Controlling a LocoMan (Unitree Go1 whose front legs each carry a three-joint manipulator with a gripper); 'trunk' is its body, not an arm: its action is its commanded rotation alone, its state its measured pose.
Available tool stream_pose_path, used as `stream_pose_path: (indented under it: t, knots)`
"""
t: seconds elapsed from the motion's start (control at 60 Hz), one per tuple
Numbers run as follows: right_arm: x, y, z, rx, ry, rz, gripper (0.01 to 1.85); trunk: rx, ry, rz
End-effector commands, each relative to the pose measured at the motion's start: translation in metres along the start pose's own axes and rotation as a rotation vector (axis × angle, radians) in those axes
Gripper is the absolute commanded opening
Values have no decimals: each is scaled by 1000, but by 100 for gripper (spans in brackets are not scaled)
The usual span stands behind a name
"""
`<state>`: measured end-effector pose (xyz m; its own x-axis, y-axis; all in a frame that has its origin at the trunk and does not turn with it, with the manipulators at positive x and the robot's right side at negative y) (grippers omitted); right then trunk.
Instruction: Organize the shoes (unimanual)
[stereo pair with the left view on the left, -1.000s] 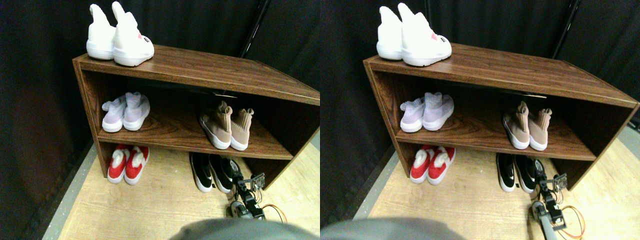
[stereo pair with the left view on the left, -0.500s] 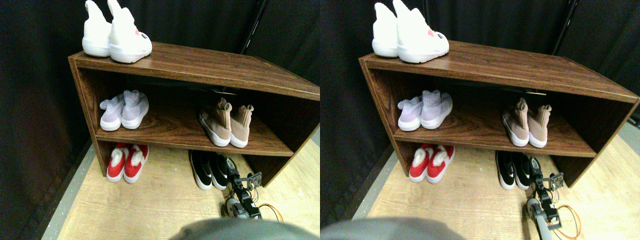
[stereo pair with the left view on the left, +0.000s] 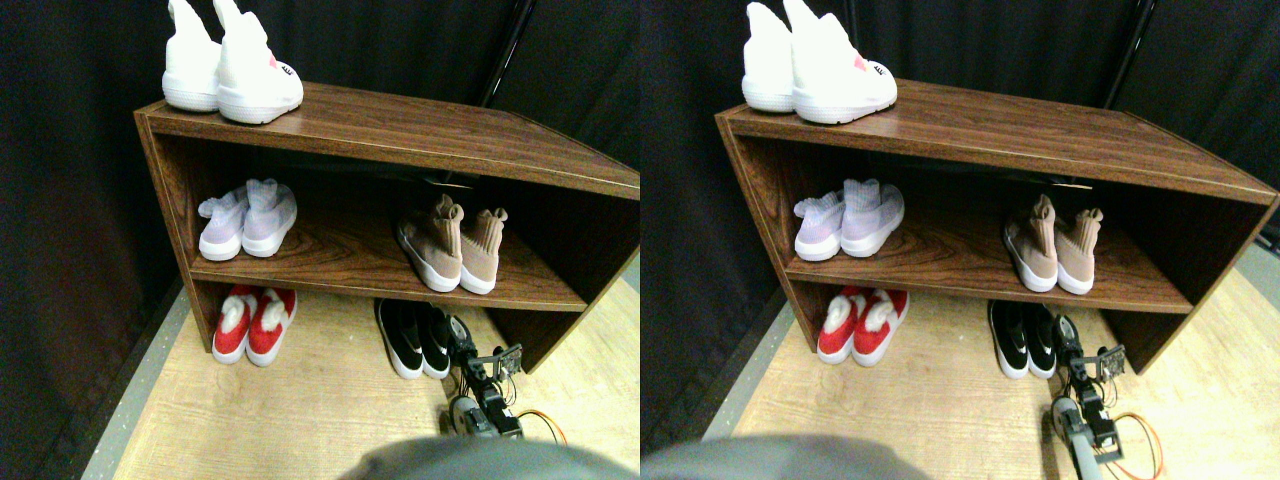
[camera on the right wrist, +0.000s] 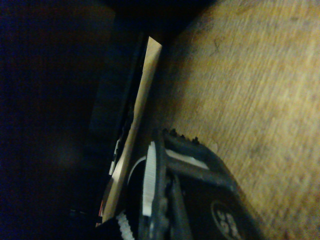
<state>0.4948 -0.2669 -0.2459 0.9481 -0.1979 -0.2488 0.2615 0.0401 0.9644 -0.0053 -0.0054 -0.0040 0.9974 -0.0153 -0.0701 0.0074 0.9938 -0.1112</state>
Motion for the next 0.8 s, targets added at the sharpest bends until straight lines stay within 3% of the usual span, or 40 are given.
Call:
stream_pose_path:
  t: [0.017,0.117,0.433,0.65,0.8]
  knots:
    - [-3,1,-5,-10,33,-2,6,-25,22,8]
    - [-5,2,-4,-4,-2,-5,6,-24,22,5]
    - [-11,5,-1,-9,5,20,6,-18,18,-8]
    - [-15,18,14,-86,-16,48,6,-8,4,-24]
    - [-23,34,25,-136,24,128,6,-4,-10,-45]
